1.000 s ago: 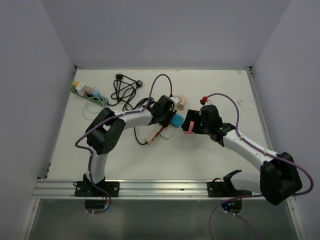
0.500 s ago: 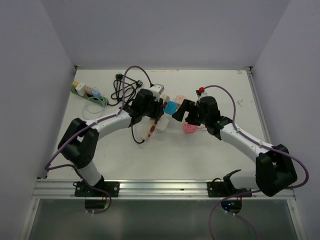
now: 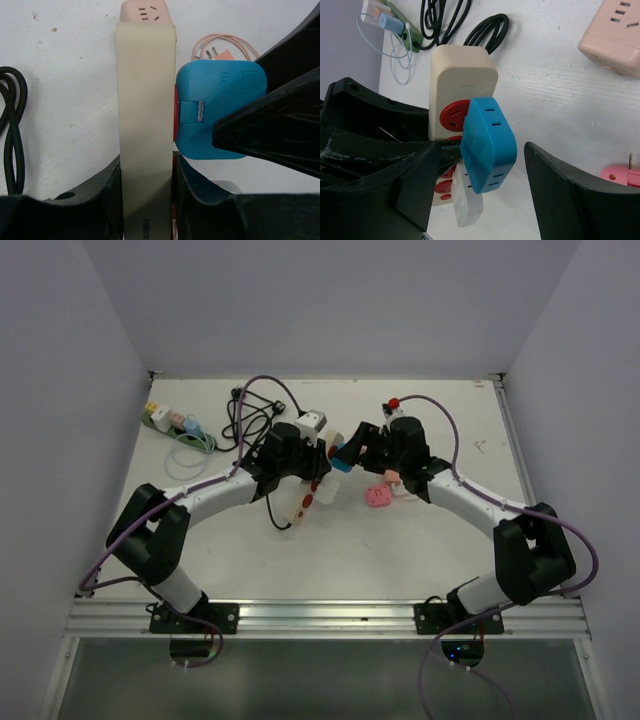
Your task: Pull the plug off the socket
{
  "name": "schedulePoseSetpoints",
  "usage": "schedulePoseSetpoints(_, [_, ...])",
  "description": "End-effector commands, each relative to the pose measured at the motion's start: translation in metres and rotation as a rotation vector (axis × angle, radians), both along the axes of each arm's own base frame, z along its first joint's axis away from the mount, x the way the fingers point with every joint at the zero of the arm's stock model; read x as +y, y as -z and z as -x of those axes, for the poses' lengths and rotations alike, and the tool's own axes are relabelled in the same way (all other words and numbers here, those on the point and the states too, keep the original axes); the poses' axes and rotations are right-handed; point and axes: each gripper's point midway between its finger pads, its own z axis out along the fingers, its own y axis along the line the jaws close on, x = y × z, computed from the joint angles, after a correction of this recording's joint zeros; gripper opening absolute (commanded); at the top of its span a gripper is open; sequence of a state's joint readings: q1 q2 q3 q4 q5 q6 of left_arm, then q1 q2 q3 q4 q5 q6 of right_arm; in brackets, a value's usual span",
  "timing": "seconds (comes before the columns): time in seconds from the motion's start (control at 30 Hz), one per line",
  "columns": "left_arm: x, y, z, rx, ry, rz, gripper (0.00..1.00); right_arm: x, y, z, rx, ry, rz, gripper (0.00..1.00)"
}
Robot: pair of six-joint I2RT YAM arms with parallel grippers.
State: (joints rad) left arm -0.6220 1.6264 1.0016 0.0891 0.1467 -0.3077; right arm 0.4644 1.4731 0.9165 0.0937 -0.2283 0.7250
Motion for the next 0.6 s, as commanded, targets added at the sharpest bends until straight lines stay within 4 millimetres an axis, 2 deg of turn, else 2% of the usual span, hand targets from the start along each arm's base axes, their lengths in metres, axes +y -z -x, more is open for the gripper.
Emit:
schedulePoseSetpoints(0.0, [-0.015, -0.055, -0.006, -0.113, 0.013, 0.147, 0.0, 0.009, -0.015, -0.013, -0.043, -0.009, -0.047, 0.7])
schedulePoseSetpoints(0.2, [-0.009, -0.056, -0.01, -0.128, -0.017, 0.136, 0.0, 0.012, -0.015, -0.011, -0.042, -0.026, -0.061, 0.44])
schedulePoseSetpoints(0.3, [-0.005, -0.051, -0.013, -0.117, -0.051, 0.128, 0.0, 0.011, -0.016, -0.008, -0.044, -0.029, -0.06, 0.26])
schedulePoseSetpoints(0.33, [-0.004, -0.05, -0.014, -0.115, -0.061, 0.13, 0.0, 0.011, -0.019, -0.007, -0.051, -0.029, -0.063, 0.17])
schedulePoseSetpoints(0.43, [0.006, -0.042, -0.021, -0.102, -0.12, 0.134, 0.0, 0.01, -0.019, -0.002, -0.045, -0.035, -0.066, 0.0])
schedulePoseSetpoints(0.57, [0.027, -0.026, -0.034, -0.105, -0.238, 0.082, 0.0, 0.008, -0.019, 0.004, -0.036, -0.042, -0.069, 0.0])
